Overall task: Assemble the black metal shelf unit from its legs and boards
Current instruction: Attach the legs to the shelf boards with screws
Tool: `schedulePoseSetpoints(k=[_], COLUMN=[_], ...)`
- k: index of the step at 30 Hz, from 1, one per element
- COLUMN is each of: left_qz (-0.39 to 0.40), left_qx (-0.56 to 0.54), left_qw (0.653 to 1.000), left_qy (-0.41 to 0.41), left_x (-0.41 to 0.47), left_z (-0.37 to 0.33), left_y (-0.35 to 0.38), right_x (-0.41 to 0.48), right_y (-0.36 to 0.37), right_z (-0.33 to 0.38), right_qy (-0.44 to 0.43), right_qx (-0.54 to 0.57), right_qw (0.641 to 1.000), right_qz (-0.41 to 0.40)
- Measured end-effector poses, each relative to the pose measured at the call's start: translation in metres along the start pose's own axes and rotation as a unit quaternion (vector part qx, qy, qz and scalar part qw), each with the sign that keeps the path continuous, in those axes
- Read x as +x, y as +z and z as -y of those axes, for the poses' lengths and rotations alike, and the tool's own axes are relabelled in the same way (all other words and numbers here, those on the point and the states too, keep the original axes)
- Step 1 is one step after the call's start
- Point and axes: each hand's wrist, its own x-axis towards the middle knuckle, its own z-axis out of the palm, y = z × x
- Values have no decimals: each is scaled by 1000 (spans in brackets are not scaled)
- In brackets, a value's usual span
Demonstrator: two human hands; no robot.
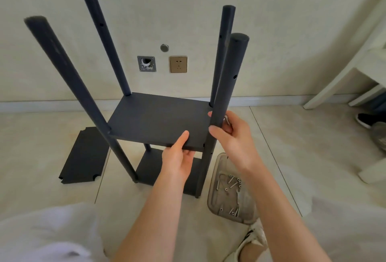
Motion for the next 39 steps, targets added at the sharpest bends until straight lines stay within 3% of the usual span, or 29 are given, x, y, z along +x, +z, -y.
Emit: schedulePoseSetpoints(k=[6, 29, 33, 37, 39], left_qz=[-2, 15, 18, 2, -11], left_qx=[3, 37, 66, 90, 104], left_qw=[1000, 998, 996, 993, 992], left_qy=[5, 40, 57, 76, 78], left_x=[1, 10, 10, 7, 7], left_z=[-4, -8, -24, -47, -59], left_y=[-2, -9, -14, -23, -27], right_x=[4, 7, 6, 3, 12], right_y=[-3, 18, 30, 32, 22], right_z=[7, 2, 5, 4, -1], right_qy=[-13, -2, -5, -35, -28], right_qx=[-138, -145, -118, -122, -120], right_qw=[990, 989, 993, 984, 988], right_qz=[4, -23, 2, 122, 92])
